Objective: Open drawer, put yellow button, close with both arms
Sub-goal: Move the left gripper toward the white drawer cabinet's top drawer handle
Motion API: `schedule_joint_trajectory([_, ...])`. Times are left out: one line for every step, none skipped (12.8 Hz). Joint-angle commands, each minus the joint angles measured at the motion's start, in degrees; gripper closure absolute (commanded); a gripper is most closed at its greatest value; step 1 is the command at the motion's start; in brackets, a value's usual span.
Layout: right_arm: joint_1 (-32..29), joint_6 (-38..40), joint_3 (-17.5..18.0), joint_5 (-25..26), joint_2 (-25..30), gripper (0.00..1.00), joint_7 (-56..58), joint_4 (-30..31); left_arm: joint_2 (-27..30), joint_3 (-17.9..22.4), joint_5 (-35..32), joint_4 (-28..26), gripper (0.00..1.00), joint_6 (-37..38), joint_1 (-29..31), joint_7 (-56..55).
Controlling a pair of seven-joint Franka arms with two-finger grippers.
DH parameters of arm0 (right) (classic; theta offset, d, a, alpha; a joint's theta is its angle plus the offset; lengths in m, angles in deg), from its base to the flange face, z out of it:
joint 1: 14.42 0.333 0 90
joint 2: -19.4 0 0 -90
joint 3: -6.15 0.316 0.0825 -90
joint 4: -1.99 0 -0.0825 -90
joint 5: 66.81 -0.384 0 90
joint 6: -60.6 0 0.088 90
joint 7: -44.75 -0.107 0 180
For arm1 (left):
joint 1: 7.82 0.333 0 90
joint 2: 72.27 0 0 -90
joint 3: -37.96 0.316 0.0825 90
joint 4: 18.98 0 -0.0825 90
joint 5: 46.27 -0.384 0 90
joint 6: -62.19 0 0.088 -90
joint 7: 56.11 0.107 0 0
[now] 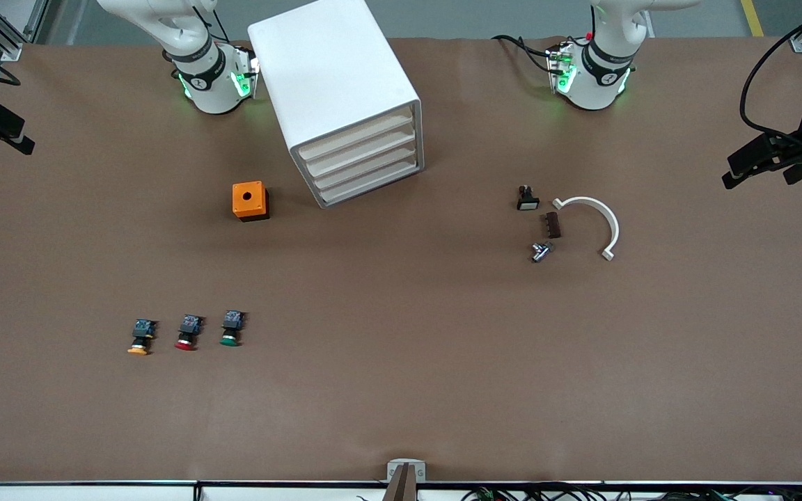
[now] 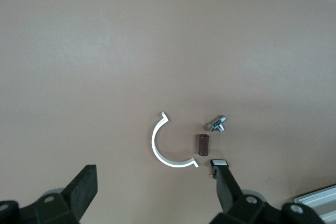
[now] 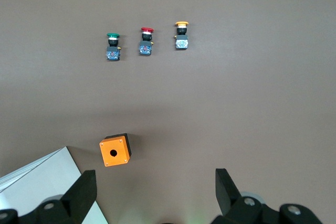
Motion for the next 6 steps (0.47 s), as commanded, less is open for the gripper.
schedule_joint_trajectory([-0.4, -0.6, 0.3, 0.0, 1.7, 0.00, 0.5, 1.6, 0.3, 0.2, -0.8, 0.3, 0.00, 0.7, -0.1, 0.7])
schedule_joint_trajectory([-0.3, -0.6, 0.3, 0.0, 1.7, 0.00, 0.5, 1.6, 0.3, 0.2, -0.7, 0.3, 0.00, 0.7, -0.1, 0.8])
schedule_joint_trajectory([-0.4, -0.6, 0.3, 0.0, 1.7, 0.00, 0.7, 1.6, 0.3, 0.2, -0.7, 0.3, 0.00, 0.7, 0.2, 0.9])
schedule_joint_trajectory([-0.3, -0.6, 0.3, 0.0, 1.7, 0.00, 0.9, 1.5, 0.3, 0.2, -0.8, 0.3, 0.00, 0.7, 1.2, 1.2])
schedule_joint_trajectory([-0.3, -0.6, 0.3, 0.0, 1.7, 0.00, 0.9, 1.5, 0.1, 0.2, -1.1, 0.3, 0.00, 0.7, 1.8, 1.1])
schedule_joint_trajectory([-0.4, -0.6, 0.3, 0.0, 1.7, 0.00, 0.9, 1.5, -0.3, 0.5, -1.2, 0.2, 0.00, 0.7, 2.1, 0.3])
